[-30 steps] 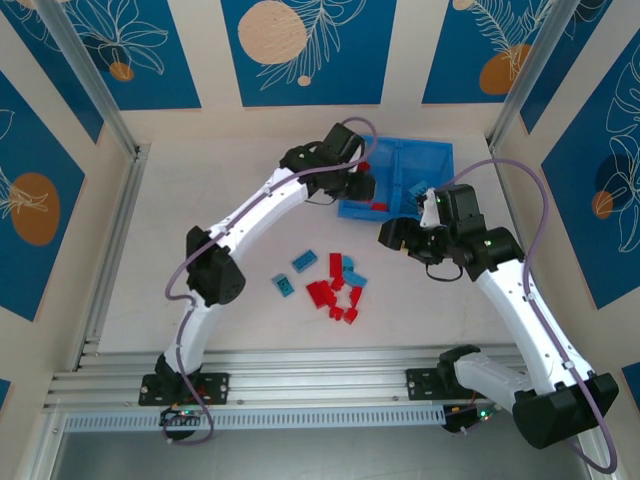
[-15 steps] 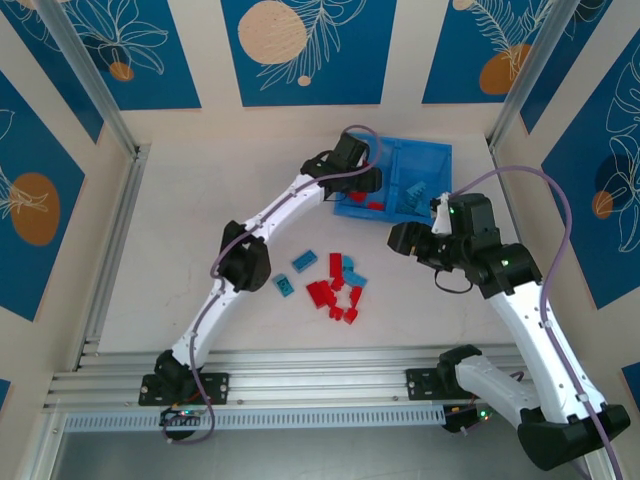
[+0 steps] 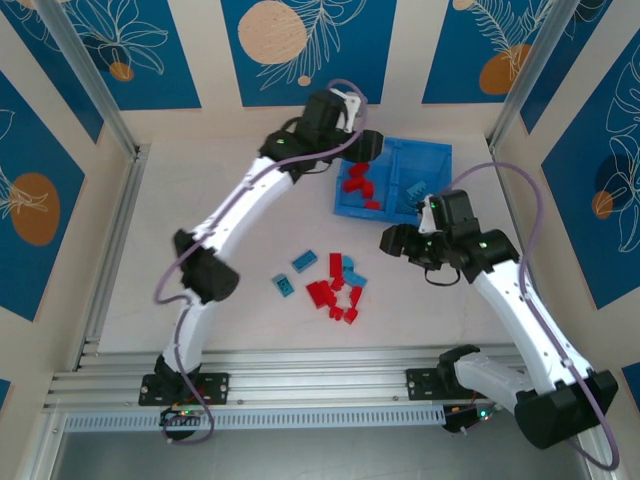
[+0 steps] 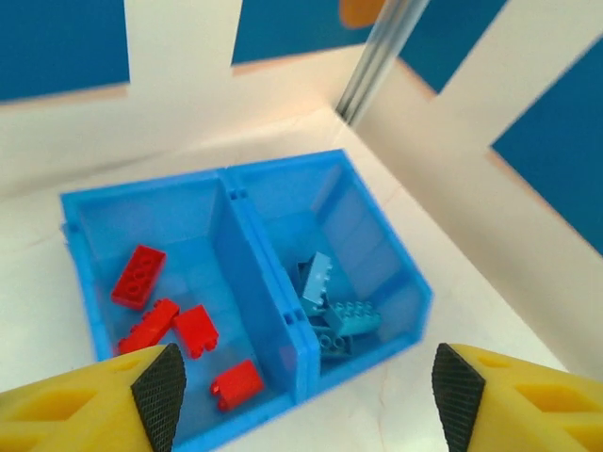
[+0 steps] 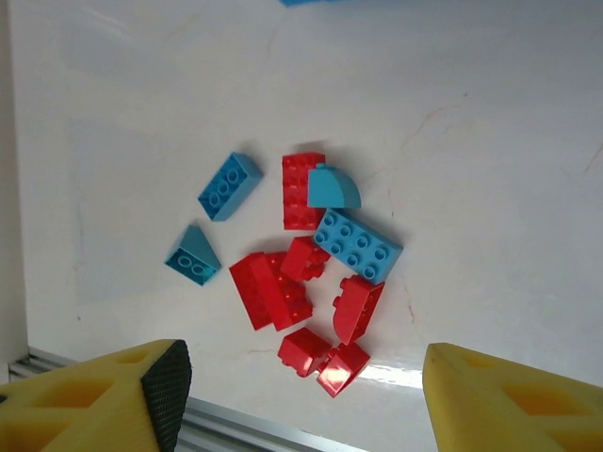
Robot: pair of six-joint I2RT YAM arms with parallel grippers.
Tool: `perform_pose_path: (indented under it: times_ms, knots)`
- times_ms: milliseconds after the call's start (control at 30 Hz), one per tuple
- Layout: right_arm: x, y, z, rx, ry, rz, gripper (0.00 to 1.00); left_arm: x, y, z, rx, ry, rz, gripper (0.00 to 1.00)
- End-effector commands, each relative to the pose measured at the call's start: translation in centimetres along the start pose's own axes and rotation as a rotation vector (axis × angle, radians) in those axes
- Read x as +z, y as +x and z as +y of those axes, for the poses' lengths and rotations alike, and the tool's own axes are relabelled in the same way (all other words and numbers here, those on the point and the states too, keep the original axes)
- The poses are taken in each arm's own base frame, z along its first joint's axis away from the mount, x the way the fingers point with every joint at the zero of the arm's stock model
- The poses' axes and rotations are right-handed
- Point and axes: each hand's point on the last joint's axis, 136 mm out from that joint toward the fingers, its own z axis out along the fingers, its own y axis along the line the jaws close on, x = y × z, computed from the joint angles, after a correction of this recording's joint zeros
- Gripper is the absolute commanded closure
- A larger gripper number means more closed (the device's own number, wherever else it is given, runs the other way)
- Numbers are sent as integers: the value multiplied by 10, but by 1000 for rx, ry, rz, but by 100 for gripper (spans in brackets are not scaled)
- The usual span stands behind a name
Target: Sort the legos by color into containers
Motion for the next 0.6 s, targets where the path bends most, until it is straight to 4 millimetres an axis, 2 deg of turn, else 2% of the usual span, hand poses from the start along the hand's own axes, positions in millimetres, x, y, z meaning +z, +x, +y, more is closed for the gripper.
perform_pose_path:
  times_ms: [0, 67, 133, 267, 333, 433, 500, 567]
  knots:
    - [25, 5, 5, -97, 9, 59, 32, -66, -1, -15, 226, 28, -18, 25]
    - [44, 6, 7, -136, 29, 96, 32, -90, 15, -12, 304, 22, -23, 22]
    - [64, 7, 10, -181, 53, 129, 31, -113, 37, -14, 412, 52, -39, 14]
    - [106, 9, 8, -262, 132, 196, 25, -145, 95, -23, 568, 165, -25, 0]
    - [128, 12, 4, -297, 181, 240, 21, -154, 128, -25, 606, 201, 69, 0]
    - [154, 13, 4, -305, 195, 291, 20, -161, 158, -24, 589, 225, 175, 0]
    - [169, 13, 5, -302, 184, 316, 21, -162, 168, -23, 583, 221, 193, 0]
    - [179, 14, 6, -297, 182, 335, 27, -160, 171, -23, 577, 213, 184, 0]
